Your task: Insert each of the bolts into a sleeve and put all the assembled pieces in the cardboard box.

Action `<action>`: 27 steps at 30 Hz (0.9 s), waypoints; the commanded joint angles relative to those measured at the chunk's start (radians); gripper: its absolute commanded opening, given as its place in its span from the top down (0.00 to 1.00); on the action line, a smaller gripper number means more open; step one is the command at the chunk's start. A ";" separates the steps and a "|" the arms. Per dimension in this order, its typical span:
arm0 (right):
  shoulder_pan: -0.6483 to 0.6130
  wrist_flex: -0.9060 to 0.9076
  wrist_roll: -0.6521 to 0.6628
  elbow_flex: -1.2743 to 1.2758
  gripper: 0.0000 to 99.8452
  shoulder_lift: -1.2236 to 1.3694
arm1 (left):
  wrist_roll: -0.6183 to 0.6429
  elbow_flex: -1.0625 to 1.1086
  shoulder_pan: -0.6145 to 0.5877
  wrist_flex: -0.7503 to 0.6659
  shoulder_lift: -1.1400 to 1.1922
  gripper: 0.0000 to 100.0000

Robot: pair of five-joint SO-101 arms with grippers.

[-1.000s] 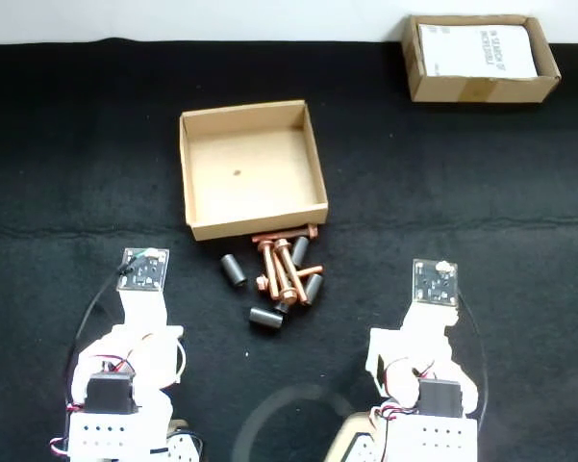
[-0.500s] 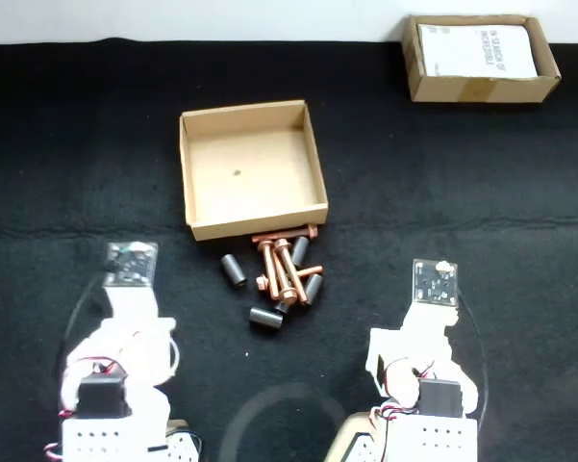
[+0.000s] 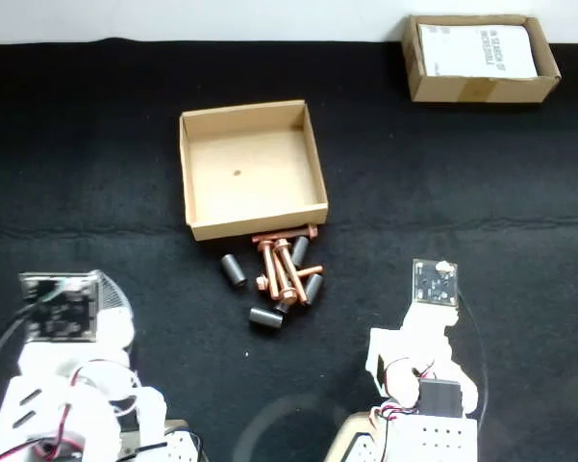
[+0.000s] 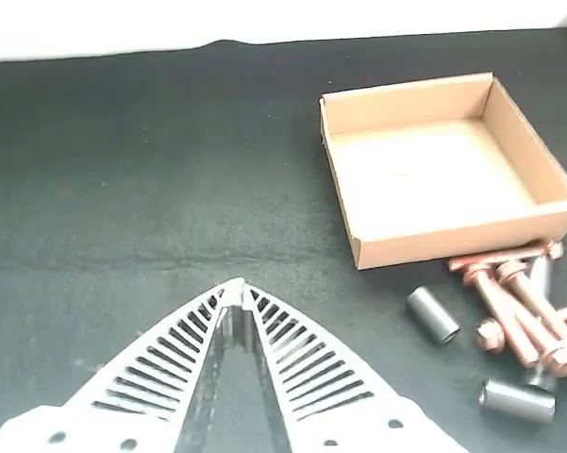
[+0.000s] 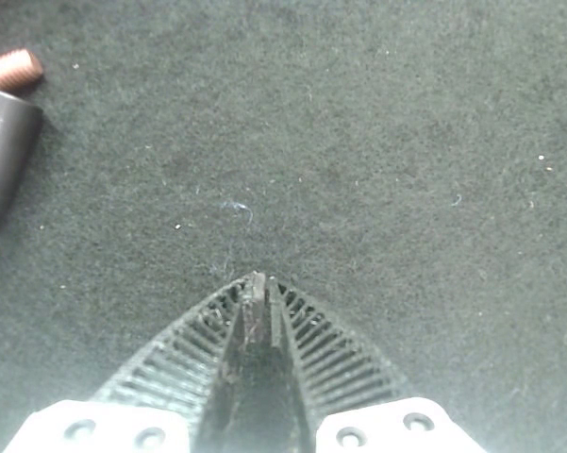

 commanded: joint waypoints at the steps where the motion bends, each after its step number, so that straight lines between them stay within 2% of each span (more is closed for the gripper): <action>1: -0.008 0.001 -0.005 0.104 0.99 -0.007 | 0.069 -0.268 -0.007 0.092 0.266 0.95; 5: -0.008 0.001 -0.005 0.104 0.99 -0.007 | 0.137 -0.578 0.004 0.278 0.616 0.84; 7: -0.008 0.001 -0.005 0.104 0.99 -0.007 | 0.175 -0.647 0.035 0.298 0.753 0.81; 11: -0.008 0.001 -0.005 0.104 0.99 -0.007 | 0.242 -0.648 0.081 0.296 0.898 0.80; 20: -0.008 0.001 -0.003 0.104 0.99 -0.007 | 0.462 -0.529 0.229 0.295 1.035 0.80; 24: -0.015 0.001 -0.008 0.105 0.99 -0.007 | 0.512 -0.527 0.239 0.295 1.067 0.80; 27: -0.119 -0.002 0.000 0.101 0.99 -0.007 | 0.511 -0.521 0.237 0.295 1.067 0.80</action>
